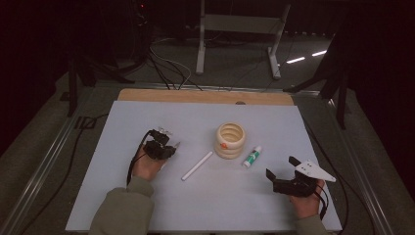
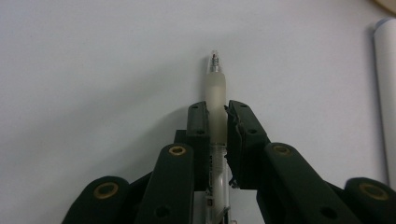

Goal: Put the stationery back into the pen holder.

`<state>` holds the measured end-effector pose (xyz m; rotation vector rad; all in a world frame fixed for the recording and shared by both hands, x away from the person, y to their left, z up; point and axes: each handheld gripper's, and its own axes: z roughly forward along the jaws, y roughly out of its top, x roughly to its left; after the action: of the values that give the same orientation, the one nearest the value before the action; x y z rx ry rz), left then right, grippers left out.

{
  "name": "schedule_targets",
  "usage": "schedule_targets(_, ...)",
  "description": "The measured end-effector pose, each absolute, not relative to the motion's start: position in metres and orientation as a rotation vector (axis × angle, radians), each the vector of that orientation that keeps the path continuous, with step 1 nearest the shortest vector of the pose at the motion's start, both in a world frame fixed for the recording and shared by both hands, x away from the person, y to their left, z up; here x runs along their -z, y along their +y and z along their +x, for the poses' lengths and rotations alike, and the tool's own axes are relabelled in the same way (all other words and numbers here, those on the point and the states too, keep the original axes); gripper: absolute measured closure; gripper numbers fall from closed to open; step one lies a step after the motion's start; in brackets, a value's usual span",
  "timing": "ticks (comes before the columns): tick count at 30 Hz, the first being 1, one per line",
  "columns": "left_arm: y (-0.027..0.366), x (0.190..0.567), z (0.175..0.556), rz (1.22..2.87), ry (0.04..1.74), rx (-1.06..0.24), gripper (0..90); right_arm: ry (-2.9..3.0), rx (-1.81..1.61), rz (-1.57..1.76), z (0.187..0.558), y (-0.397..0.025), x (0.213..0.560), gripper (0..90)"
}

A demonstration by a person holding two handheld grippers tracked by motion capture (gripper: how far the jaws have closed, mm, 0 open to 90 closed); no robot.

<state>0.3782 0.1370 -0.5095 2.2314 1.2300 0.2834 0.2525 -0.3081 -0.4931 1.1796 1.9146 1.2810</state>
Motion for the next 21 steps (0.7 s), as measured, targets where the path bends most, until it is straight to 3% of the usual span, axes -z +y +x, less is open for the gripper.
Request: schedule_targets(21,0.134,0.478,0.377,2.110,1.171,-0.242,80.5,1.917,-1.277,1.184,0.253,-0.308,0.493,0.0)
